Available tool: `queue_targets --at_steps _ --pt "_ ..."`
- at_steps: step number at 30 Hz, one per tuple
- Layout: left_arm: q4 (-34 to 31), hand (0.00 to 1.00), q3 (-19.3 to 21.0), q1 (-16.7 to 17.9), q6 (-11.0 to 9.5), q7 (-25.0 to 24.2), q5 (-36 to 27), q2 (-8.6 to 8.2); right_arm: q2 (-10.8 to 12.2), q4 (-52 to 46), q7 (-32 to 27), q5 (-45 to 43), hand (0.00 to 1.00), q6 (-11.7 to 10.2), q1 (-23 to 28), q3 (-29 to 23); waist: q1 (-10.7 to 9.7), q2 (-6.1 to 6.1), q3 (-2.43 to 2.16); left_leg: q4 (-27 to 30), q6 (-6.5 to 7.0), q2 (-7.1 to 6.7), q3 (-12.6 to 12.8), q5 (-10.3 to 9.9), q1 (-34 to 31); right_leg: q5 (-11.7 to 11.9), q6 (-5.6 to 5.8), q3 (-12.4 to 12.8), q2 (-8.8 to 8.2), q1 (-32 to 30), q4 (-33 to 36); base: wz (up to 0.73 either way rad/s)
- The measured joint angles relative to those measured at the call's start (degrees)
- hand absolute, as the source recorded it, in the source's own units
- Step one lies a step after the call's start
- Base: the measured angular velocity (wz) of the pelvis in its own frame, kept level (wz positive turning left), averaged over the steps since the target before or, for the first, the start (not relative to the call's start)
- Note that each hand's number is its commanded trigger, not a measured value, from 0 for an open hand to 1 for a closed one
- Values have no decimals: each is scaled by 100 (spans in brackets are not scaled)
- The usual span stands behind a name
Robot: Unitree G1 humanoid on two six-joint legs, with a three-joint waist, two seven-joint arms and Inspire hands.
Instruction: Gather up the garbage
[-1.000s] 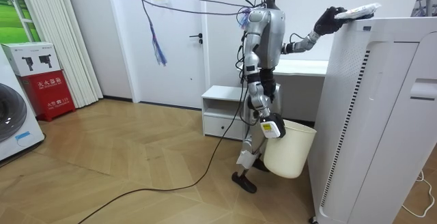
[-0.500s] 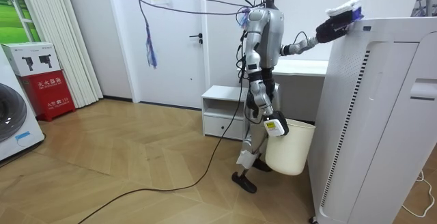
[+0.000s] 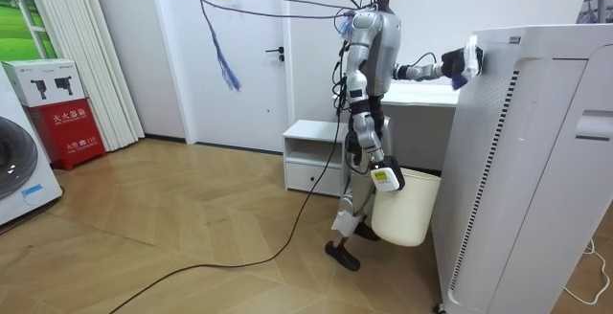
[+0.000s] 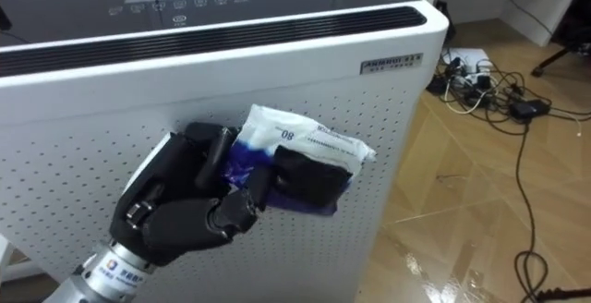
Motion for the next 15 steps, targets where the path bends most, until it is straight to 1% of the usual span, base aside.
queue_targets --at_steps 2,5,6,7,8,10,12,14,15 --pt "264 100 1 84 7 -54 70 -47 7 0 15 -44 100 1 -31 0 71 86 -6 10 -12 19 12 11 -123 1 -2 -3 0 -180 89 -6" --pt "543 100 -4 124 30 -70 192 -92 7 29 65 -38 100 2 -21 46 122 145 8 38 -28 30 -22 25 -232 1 -2 -60 2 -297 152 3" --pt "577 100 -5 125 29 -75 192 -104 7 29 70 -33 100 2 -25 46 126 152 7 53 -30 32 -29 27 -270 1 -2 -71 2 -328 161 6" --pt "688 100 -10 126 3 -76 242 -143 7 29 70 -30 100 -2 -43 47 133 166 16 88 -32 35 -28 28 -331 1 -3 -93 4 -366 162 6" --pt "870 100 -25 133 -14 -32 431 -165 5 36 57 -30 100 -3 -76 85 134 176 13 134 -32 39 -30 28 -402 1 -3 -107 8 -419 183 4" --pt "1146 100 -88 136 -11 138 693 -148 2 82 38 -26 100 -3 -181 154 127 178 17 196 -33 44 -33 28 -532 -7 -23 -118 3 -554 256 0" --pt "1389 100 -102 135 -14 277 888 -160 2 110 23 2 100 -3 -274 185 138 165 27 283 -32 49 -33 29 -719 -13 -39 -121 -5 -740 352 2" --pt "1864 100 -100 104 -26 400 1232 -200 28 277 -16 1 100 -2 -474 205 133 159 37 416 -28 49 -40 31 -940 -18 -46 -144 -27 -947 474 5" --pt "1985 100 -103 103 -25 431 1336 -216 27 295 -24 1 100 -2 -498 207 131 159 37 427 -22 47 -39 34 -983 -18 -47 -153 -31 -981 481 8"
